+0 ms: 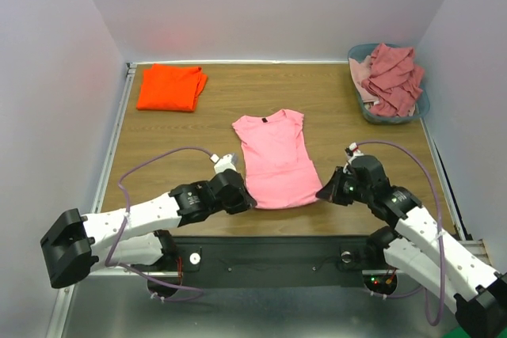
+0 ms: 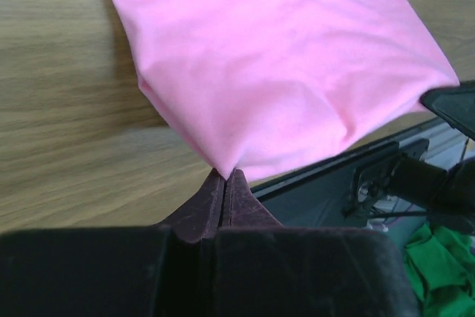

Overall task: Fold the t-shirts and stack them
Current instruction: Fold the tshirt

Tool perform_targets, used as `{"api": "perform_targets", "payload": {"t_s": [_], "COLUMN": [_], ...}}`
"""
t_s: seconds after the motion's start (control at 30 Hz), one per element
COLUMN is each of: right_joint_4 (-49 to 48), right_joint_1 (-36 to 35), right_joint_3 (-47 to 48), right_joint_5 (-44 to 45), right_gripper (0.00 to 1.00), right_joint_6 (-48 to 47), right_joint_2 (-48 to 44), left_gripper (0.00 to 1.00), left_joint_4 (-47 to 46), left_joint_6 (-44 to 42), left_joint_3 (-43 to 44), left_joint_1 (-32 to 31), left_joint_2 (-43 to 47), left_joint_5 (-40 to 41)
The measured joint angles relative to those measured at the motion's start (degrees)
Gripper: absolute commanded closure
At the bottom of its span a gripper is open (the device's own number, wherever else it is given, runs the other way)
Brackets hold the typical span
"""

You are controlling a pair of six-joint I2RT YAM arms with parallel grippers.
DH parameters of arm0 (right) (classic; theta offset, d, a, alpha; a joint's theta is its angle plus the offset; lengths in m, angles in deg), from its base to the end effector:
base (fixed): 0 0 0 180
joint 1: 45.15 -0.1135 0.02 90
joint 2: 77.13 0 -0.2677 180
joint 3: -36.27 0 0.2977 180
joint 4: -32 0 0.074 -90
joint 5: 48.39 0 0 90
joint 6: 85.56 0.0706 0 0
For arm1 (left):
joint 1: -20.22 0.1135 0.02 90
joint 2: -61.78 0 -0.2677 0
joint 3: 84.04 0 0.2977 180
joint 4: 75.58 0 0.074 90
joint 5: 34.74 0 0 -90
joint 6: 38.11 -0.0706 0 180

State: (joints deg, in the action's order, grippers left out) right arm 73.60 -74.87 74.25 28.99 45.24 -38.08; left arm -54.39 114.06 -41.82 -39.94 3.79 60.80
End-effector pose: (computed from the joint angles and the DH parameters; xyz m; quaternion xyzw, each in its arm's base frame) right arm 0.1789 0.1199 0.1797 0.0440 0.9104 0.3125 0.2677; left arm 0.1452 -0.2394 0.1728 -0.0373 0.8932 -0.3698 0.2530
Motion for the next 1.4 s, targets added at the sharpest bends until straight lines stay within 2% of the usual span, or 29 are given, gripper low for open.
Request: {"api": "perform_targets", "payload": {"t_s": [0.17, 0.3, 0.53, 0.73, 1.0, 1.4], "right_joint_4": [1.9, 2.6, 1.0, -0.9, -3.0, -6.2], "right_joint_1": [0.0, 0.0, 0.0, 0.2, 3.6, 9.6], "right_joint_3": [6.9, 15.8, 27.9, 36.0, 47.1, 58.4], "right_joint_5": [4.8, 11.6, 21.6, 24.4, 25.0, 16.7], "right_gripper": [1.0, 1.0, 0.99, 1.0, 1.0, 1.0], "right_joint_6": [-0.1, -0.8, -3.0, -5.9, -8.9, -12.5], "right_joint_2": [5.7, 12.8, 23.5, 35.3, 47.9, 65.5], "left_gripper": [1.0, 1.0, 1.0, 1.0, 1.0, 1.0], "left_joint_4": [6.7, 8.3, 7.0, 5.7, 3.5, 3.7], "left_joint_6": [-0.3, -2.7, -9.3, -14.9, -19.5, -23.0], "left_joint_3": [7.4, 14.6, 21.1, 26.3, 33.9, 45.7], "left_joint_1": [0.0, 2.1, 13.5, 19.6, 25.6, 30.9], "left_joint_2": [-2.2, -5.2, -12.3, -18.1, -27.1, -41.2], "left_joint_5": [6.4, 10.0, 10.8, 9.6, 7.8, 6.2]}}
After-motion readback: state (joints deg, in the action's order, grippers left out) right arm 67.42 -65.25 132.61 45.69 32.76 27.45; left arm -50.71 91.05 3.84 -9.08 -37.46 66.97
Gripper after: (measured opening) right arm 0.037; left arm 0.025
